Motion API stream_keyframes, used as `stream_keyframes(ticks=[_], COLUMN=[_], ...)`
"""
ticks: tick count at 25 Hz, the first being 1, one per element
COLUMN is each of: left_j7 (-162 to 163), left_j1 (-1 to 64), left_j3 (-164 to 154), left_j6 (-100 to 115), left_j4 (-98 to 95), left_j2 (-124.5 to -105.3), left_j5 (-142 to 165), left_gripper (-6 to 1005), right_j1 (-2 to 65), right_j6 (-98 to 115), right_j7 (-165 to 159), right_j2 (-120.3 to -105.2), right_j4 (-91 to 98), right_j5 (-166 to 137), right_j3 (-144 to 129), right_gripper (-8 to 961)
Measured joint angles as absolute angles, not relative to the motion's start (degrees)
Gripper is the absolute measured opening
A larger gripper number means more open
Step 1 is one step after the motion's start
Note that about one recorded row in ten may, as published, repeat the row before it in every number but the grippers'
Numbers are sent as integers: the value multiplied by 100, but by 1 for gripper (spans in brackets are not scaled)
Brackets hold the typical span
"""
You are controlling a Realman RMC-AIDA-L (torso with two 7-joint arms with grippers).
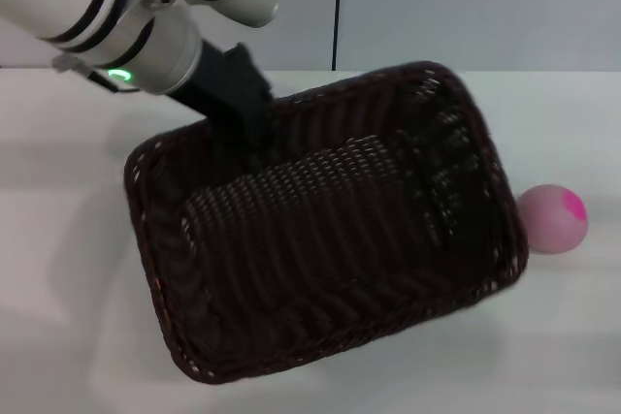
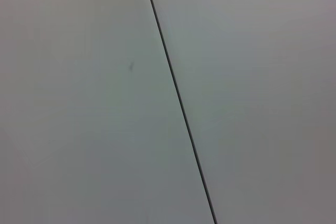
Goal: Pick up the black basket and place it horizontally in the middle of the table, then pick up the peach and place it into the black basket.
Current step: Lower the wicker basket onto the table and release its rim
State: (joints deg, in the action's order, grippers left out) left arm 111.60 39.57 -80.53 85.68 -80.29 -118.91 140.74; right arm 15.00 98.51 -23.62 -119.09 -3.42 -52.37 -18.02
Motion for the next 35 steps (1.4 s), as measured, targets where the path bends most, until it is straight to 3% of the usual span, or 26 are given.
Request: stream_keyframes(ticks=[13, 35], left_j7=[9994, 10228], left_j1=[4504, 4157], left_j3=[-8529, -9107], left_j6=[8425, 7892], left_j4=[-7595, -7756], left_j2=[-11903, -11899], left_j5=[14158, 14519], left_gripper=[189, 176], right_j1=[1427, 1406], right_j6=[9835, 9843], right_j7=[-2417, -2417], right_j2=[-11919, -11909], right_j4=[-398, -456], right_j5=[-5254, -5265], right_j3=[-1834, -1855], right_gripper=[710, 710])
